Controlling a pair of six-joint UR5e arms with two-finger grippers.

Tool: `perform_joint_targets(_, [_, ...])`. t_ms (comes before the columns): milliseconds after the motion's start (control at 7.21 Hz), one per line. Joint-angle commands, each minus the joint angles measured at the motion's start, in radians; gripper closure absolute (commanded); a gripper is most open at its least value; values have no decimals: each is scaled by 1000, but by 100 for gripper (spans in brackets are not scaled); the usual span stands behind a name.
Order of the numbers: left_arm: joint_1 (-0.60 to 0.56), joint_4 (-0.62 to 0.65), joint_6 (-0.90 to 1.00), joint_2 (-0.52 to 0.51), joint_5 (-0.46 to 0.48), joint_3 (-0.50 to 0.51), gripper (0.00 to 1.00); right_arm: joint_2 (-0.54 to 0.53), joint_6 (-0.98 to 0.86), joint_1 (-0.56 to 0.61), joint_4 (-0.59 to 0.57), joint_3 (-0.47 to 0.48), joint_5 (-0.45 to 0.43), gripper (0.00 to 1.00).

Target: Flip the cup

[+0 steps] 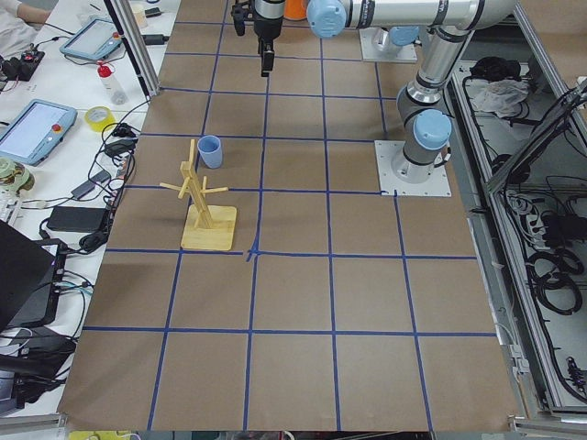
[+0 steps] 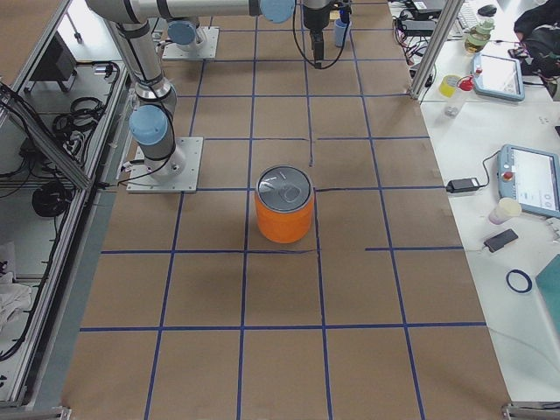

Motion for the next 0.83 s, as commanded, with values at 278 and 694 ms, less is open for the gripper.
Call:
perform_joint_targets(278, [-2,7,0,2,2,-14,0,0,0,-1,0,1,0,0])
perform_joint_targets(694, [-5,-1,4,-11,-2,-14,0,0,0,-1,0,-1,0,0])
